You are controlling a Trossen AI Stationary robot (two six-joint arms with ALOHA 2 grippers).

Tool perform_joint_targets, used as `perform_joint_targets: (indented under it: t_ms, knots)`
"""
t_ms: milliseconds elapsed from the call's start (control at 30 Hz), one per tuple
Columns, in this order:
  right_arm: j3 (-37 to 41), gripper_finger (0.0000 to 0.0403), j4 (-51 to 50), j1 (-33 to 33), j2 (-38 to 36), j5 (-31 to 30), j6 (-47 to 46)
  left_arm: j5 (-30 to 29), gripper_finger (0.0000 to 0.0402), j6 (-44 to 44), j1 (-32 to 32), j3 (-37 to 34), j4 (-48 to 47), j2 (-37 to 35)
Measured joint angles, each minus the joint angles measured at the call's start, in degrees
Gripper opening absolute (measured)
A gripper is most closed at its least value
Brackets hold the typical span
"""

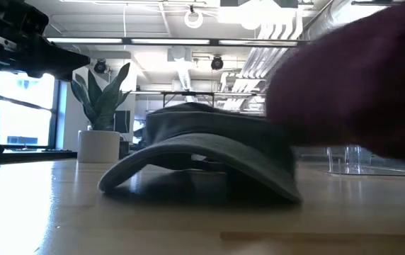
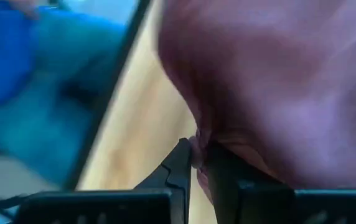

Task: Pick & Place hat
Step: Put the right red cap into the top transparent bin

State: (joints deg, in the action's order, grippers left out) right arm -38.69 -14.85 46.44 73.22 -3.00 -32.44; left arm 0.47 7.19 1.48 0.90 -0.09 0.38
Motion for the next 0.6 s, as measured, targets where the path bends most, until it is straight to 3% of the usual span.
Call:
perform_joint_targets:
  t_ms: [167, 333, 600]
  knots:
    - [5.2, 0.0034, 5.8, 2.4, 4.5, 3.6, -4.9, 0.0, 0.0, 0.0, 0.0, 0.0, 0.0, 0.0]
    - [3.5, 0.0052, 1.0, 2.1, 6.5, 5.1, -4.8, 0.0, 0.0, 0.0, 0.0, 0.0, 0.0, 0.0]
    - [-5.6, 0.0119, -12.6, -0.7, 6.8, 16.0, -9.6, 0.0, 0.0, 0.0, 0.0, 0.0, 0.0, 0.0]
